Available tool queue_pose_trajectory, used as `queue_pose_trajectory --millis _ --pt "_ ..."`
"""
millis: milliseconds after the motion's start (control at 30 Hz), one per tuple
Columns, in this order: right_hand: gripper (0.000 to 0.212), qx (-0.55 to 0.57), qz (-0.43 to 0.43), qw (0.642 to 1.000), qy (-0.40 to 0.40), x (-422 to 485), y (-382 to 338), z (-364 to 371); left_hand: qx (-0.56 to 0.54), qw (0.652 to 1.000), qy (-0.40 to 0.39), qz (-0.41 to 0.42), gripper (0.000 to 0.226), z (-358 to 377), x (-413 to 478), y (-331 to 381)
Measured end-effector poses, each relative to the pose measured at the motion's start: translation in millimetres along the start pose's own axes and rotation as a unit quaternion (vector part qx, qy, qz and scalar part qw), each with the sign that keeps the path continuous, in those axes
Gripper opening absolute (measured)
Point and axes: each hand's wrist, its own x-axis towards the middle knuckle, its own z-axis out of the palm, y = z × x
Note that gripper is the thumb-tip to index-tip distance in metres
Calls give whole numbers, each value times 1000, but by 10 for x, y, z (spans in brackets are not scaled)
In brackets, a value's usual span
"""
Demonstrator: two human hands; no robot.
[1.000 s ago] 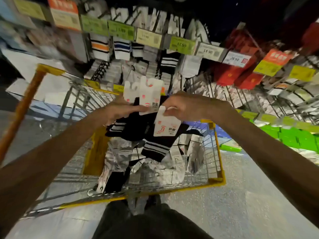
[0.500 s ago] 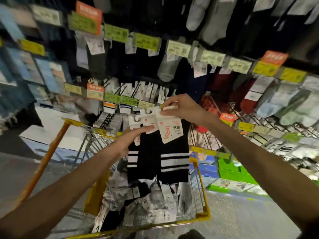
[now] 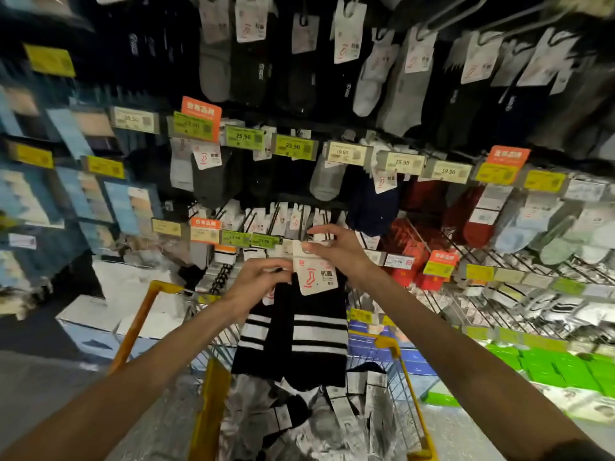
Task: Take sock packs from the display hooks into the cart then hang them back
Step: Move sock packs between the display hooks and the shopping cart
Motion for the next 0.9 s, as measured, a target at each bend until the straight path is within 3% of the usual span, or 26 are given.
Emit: queue_pose_trajectory --millis 133,200,233,367,500,633,700,767,900 --pt "29 34 69 997 21 1 168 229 -98 988 -37 -116 23 -3 28 -90" --pt "30 39 97 994 32 -21 303 334 -164 974 -53 -146 35 -7 34 -210" --pt "31 43 107 993 38 -34 390 379 -150 974 -71 -154 46 9 45 -251" --pt "33 59 156 983 75 -137 656 488 -67 986 -69 -134 15 -2 -61 -650" --pt "38 97 233 964 82 -247 842 443 -28 989 -48 -136 14 44 80 -861" --pt "46 107 286 952 27 -316 1018 309 12 990 -56 -125 10 73 246 -1043" --pt "37 108 296 949 -4 -320 1088 238 15 992 -60 -113 20 79 358 -1157" --pt "22 104 307 946 -16 -280 1167 202 33 988 -67 -133 7 107 442 -1189" --pt "10 133 304 943 38 -120 1338 186 22 983 -57 -174 20 154 584 -1214"
